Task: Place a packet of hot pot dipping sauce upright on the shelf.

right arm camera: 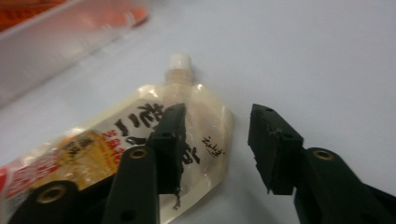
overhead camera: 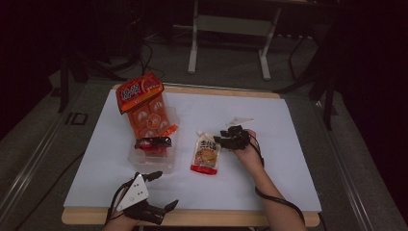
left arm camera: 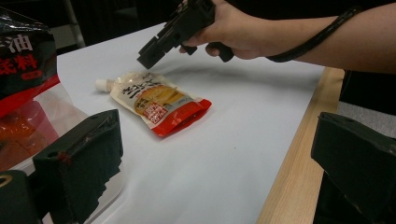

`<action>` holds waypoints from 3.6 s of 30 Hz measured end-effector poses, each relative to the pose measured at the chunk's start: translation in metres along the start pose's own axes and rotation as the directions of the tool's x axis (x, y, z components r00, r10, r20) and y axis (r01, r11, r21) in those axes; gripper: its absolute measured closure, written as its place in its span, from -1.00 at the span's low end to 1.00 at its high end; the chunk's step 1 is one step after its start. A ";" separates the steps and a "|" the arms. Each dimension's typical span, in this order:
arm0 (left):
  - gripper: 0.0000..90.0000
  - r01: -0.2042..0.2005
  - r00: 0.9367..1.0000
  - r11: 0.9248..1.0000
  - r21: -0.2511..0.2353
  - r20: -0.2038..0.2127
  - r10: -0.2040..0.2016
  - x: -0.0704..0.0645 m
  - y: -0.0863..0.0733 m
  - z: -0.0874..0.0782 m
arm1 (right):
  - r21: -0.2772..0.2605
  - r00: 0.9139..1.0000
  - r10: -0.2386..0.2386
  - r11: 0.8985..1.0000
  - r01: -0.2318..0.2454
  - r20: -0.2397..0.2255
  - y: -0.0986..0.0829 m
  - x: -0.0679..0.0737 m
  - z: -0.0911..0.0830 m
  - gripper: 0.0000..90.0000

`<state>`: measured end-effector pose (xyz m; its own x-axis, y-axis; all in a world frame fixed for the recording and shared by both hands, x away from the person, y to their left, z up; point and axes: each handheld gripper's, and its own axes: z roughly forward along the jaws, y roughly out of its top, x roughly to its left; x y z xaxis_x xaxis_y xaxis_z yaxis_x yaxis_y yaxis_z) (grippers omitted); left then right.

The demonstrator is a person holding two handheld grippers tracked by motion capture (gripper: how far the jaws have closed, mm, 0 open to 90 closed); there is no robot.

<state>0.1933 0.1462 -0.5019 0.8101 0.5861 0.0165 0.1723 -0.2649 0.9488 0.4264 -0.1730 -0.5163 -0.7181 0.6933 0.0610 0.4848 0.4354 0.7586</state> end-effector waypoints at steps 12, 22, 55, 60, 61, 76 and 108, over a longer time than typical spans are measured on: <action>-0.94 0.006 1.000 1.000 0.010 0.012 -0.006 0.001 -0.004 0.001 | 0.047 1.000 0.029 0.998 -0.029 -0.008 -0.007 -0.006 0.019 0.35; -0.94 0.011 1.000 1.000 0.009 0.005 -0.011 0.001 -0.003 0.000 | 0.073 1.000 -0.016 0.997 0.016 0.006 -0.007 0.004 0.021 0.54; -0.89 -0.015 1.000 1.000 -0.017 0.019 0.015 0.003 -0.005 0.003 | -0.018 0.999 0.008 1.000 -0.008 -0.043 0.008 0.015 -0.023 0.99; -0.89 -0.010 1.000 1.000 -0.009 0.026 0.011 0.003 -0.005 0.004 | -0.053 0.998 -0.019 0.998 0.016 -0.055 0.014 0.024 -0.035 0.99; -0.89 -0.012 1.000 1.000 -0.008 0.028 0.012 0.002 -0.005 0.004 | -0.056 0.998 -0.021 0.998 0.017 -0.061 0.015 0.025 -0.038 0.99; -0.85 0.027 0.989 0.999 -0.038 0.148 -0.021 0.000 -0.001 0.005 | -0.141 0.987 -0.088 0.988 0.069 -0.132 0.026 0.054 -0.070 0.99; -0.95 0.028 0.999 0.999 -0.025 0.032 -0.027 0.012 0.026 0.009 | -0.245 0.964 -0.183 0.960 0.133 -0.194 0.019 0.087 -0.127 0.99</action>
<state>0.2128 0.1395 -0.4803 0.8228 0.5681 -0.0197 0.1810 -0.2290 0.9565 0.3101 -0.1772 -0.4140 -0.8776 0.4772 0.0456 0.2476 0.3698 0.8955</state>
